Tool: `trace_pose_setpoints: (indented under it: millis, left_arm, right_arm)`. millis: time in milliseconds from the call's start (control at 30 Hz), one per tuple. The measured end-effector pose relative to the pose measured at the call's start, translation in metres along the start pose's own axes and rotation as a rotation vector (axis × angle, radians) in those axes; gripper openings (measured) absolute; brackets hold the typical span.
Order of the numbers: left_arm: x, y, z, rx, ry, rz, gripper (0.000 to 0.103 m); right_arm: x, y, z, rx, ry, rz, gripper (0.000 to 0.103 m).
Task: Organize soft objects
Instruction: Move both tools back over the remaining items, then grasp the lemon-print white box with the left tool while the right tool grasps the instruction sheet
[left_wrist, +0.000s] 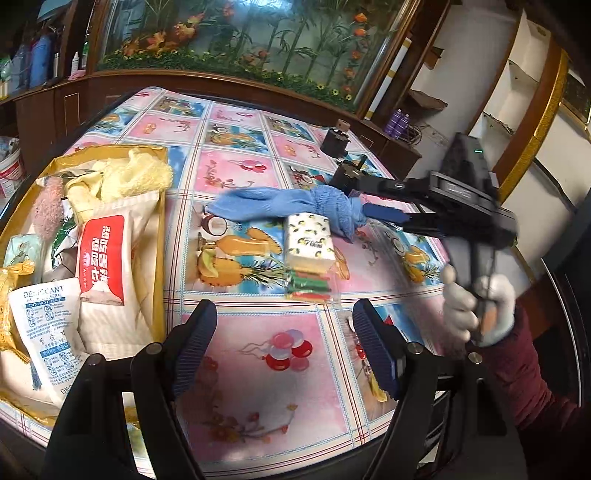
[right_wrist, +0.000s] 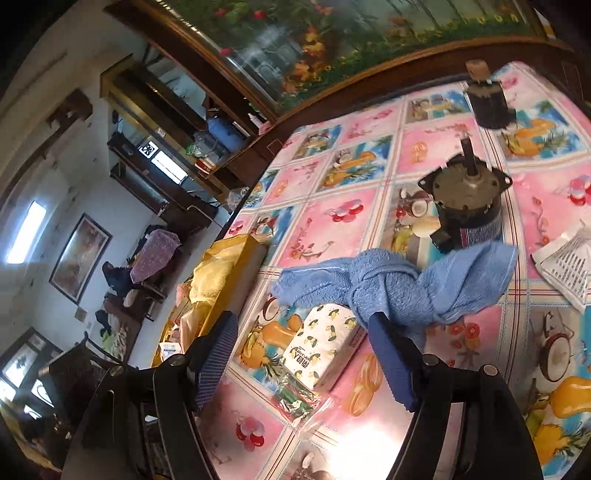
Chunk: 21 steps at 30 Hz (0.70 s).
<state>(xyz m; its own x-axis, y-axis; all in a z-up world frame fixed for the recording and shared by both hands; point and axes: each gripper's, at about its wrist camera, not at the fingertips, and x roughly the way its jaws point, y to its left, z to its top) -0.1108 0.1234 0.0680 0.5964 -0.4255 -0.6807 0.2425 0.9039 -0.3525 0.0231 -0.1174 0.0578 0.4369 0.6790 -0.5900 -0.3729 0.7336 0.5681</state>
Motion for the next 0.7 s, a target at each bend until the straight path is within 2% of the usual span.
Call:
trace_pose_setpoints:
  millis: [200,333,400,533,700]
  left_arm:
    - [0.014,-0.006,-0.001,0.001,0.04,-0.021,0.076]
    - [0.027,-0.018,0.006,0.05,0.06,0.003,0.076]
    - [0.036,-0.022,0.011,0.063,0.07,0.007,0.076]
    - [0.058,-0.023,0.024,0.042,0.093,0.021,0.076]
    - [0.097,-0.02,0.042,0.031,0.147,0.074,0.076]
  right_arm:
    - [-0.025,-0.02,-0.007,0.027,-0.081,-0.264,0.077]
    - [-0.069,-0.056,-0.012,0.139,-0.21,-0.339,0.077]
    - [-0.093,-0.076,-0.014,0.184,-0.248,-0.385,0.078]
    - [-0.119,-0.111,-0.013,0.241,-0.238,-0.492,0.08]
    - [-0.108,-0.13,-0.014,0.259,-0.176,-0.511,0.08]
